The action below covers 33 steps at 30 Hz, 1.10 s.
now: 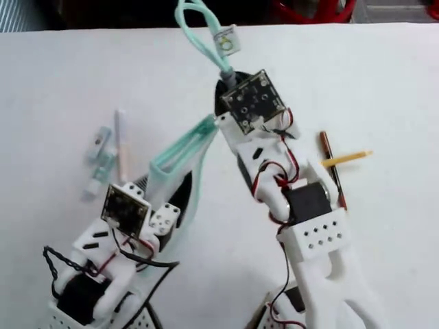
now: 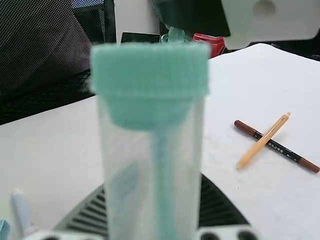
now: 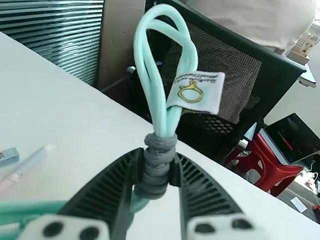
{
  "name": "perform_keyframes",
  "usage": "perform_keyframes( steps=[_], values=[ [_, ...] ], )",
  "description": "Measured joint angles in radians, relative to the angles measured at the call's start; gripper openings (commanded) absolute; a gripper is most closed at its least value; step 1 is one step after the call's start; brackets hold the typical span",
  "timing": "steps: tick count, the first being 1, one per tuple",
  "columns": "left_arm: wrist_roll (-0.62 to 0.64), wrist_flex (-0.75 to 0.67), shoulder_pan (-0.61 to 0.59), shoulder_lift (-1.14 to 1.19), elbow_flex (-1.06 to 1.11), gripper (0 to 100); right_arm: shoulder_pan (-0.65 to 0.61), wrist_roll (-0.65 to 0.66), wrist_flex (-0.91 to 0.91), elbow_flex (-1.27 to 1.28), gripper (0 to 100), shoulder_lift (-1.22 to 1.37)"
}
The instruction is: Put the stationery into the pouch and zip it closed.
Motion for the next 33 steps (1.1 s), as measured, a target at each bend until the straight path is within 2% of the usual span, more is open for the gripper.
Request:
perform_keyframes(
  steps=[33],
  values=[
    [0.0, 0.0, 0.002, 0.0, 0.0, 9, 0.121, 0.003, -0.026, 0.055, 1.8, -0.006]
  ],
)
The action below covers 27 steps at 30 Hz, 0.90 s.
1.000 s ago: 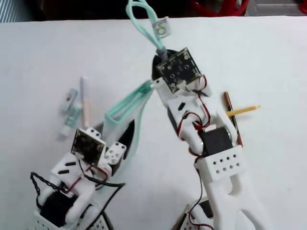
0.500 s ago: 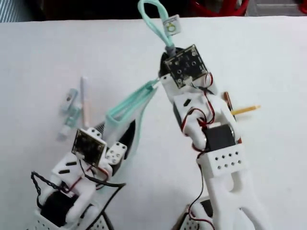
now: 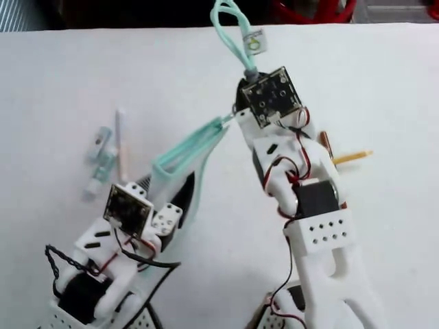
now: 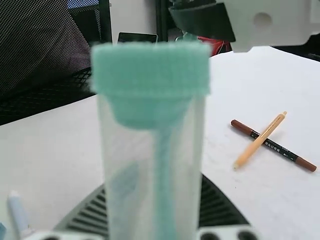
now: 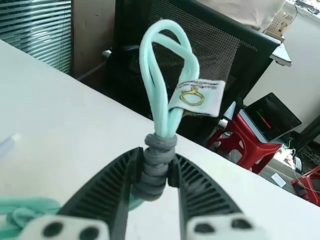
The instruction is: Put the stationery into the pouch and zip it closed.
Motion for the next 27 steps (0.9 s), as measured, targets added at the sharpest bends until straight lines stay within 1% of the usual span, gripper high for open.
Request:
perform_keyframes(
  steps=[3, 4, 5, 6, 8, 9, 11, 15, 17, 18, 20, 21, 23, 27],
  values=[
    [0.0, 0.0, 0.0, 0.0, 0.0, 9, 0.005, 0.0, -0.008, 0.0, 2.1, -0.002],
    [0.0, 0.0, 0.0, 0.0, 0.0, 9, 0.005, 0.0, -0.014, 0.0, 4.2, -0.002],
    [0.0, 0.0, 0.0, 0.0, 0.0, 9, 0.005, 0.0, -0.014, 0.005, 9.0, -0.005],
    [0.0, 0.0, 0.0, 0.0, 0.0, 9, 0.005, 0.0, -0.012, 0.008, 16.2, -0.008],
    [0.0, 0.0, 0.002, 0.0, 0.0, 9, 0.006, 0.0, 0.049, 0.008, 30.7, -0.021],
    [0.0, 0.0, 0.002, 0.0, 0.0, 9, 0.008, 0.0, 0.089, 0.008, 34.1, -0.032],
    [0.0, 0.0, 0.002, 0.0, 0.0, 9, 0.011, 0.021, 0.183, 0.003, 32.4, -0.051],
    [-0.002, 0.025, -0.003, -0.006, 0.0, 9, -0.02, 0.143, 0.371, -0.025, 25.9, -0.12],
    [-0.031, 0.066, -0.005, -0.017, -0.005, 9, -0.021, 0.175, 0.439, -0.026, 25.2, -0.166],
    [-0.066, 0.089, -0.002, -0.017, -0.012, 9, -0.014, 0.18, 0.463, -0.028, 25.2, -0.19],
    [-0.152, 0.141, 0.002, -0.017, -0.028, 9, -0.012, 0.184, 0.491, -0.028, 25.2, -0.242],
    [-0.175, 0.163, 0.002, -0.017, -0.034, 9, -0.014, 0.184, 0.497, -0.028, 25.2, -0.262],
    [-0.195, 0.19, 0.002, -0.018, -0.041, 9, -0.009, 0.175, 0.499, -0.028, 25.2, -0.29],
    [-0.209, 0.203, 0.002, -0.018, -0.043, 9, -0.002, 0.069, 0.457, 0.037, 25.2, -0.293]
  ],
)
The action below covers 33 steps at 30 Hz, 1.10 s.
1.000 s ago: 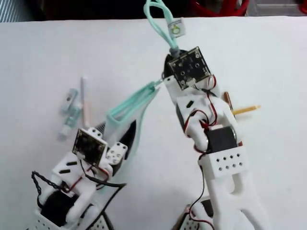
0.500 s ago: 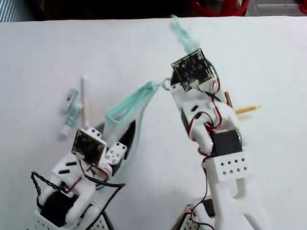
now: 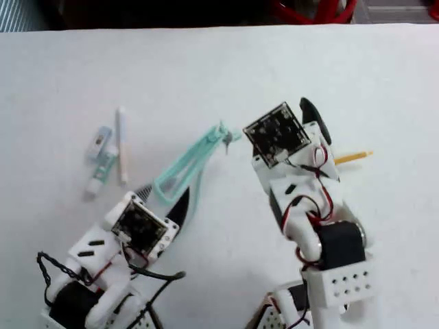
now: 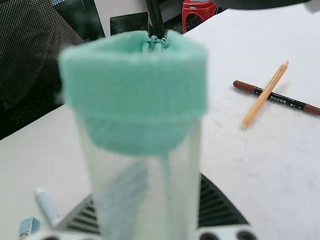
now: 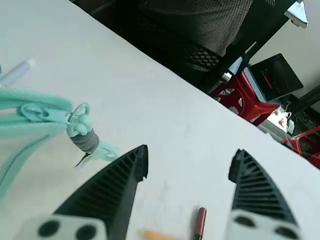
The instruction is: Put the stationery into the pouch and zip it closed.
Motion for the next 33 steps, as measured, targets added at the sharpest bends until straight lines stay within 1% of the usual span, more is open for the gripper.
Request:
perform_keyframes(
  steps=[3, 7, 10, 15, 18, 21, 24, 29, 31, 33],
  values=[
    [-0.04, 0.017, 0.002, 0.0, -0.002, 9, 0.043, -0.1, -0.095, 0.11, 25.2, 0.02],
    [-0.166, 0.068, 0.003, 0.0, -0.006, 9, 0.086, -0.255, -0.226, 0.264, 25.2, 0.04],
    [-0.199, 0.107, 0.003, 0.0, -0.025, 9, 0.089, -0.308, -0.282, 0.345, 25.2, 0.041],
    [-0.21, 0.17, 0.003, 0.0, -0.054, 10, 0.091, -0.324, -0.35, 0.442, 25.1, 0.041],
    [-0.21, 0.192, 0.003, 0.0, -0.071, 17, 0.077, -0.325, -0.377, 0.479, 25.1, 0.041],
    [-0.192, 0.229, 0.002, 0.0, -0.107, 26, 0.014, -0.325, -0.396, 0.505, 25.1, 0.041],
    [-0.164, 0.261, -0.005, 0.0, -0.129, 25, -0.052, -0.325, -0.436, 0.54, 25.1, 0.041],
    [-0.161, 0.262, -0.006, 0.0, -0.129, 24, -0.114, -0.325, -0.465, 0.563, 25.1, 0.044],
    [-0.192, 0.27, -0.012, 0.0, -0.129, 24, -0.124, -0.325, -0.465, 0.563, 25.1, 0.044],
    [-0.235, 0.285, -0.043, 0.0, -0.129, 24, -0.126, -0.325, -0.465, 0.563, 25.1, 0.044]
  ],
)
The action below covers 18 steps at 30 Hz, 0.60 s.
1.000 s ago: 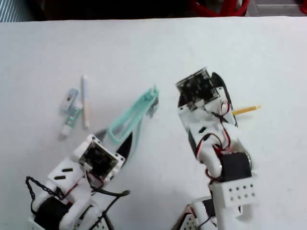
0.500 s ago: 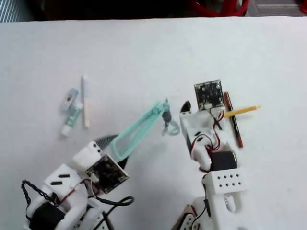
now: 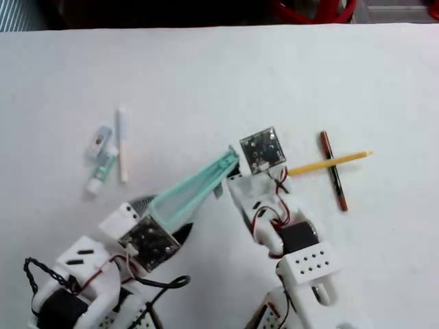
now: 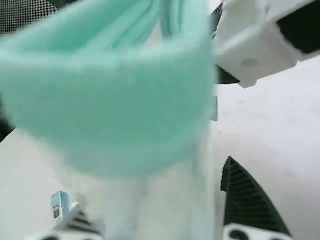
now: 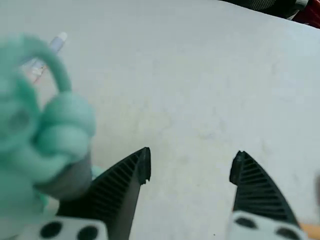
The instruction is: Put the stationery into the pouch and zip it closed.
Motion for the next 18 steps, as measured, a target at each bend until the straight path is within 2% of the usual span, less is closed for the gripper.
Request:
perform_keyframes(
  steps=[5, 9, 12, 15, 18],
  values=[
    [-0.032, 0.028, -0.117, 0.0, 0.0, 24, 0.002, 0.0, 0.0, 0.0, 25.1, 0.0],
    [-0.032, 0.028, -0.164, 0.0, 0.0, 24, 0.002, 0.0, 0.0, 0.002, 25.1, 0.0],
    [-0.014, 0.025, -0.169, 0.0, 0.0, 16, 0.002, 0.0, 0.0, 0.005, 25.1, 0.0],
    [0.075, -0.021, -0.17, 0.002, 0.0, 7, -0.002, -0.002, 0.0, 0.014, 25.1, 0.0],
    [0.115, -0.072, -0.16, 0.015, 0.002, 6, -0.002, -0.002, 0.0, 0.014, 25.1, 0.0]
  ],
)
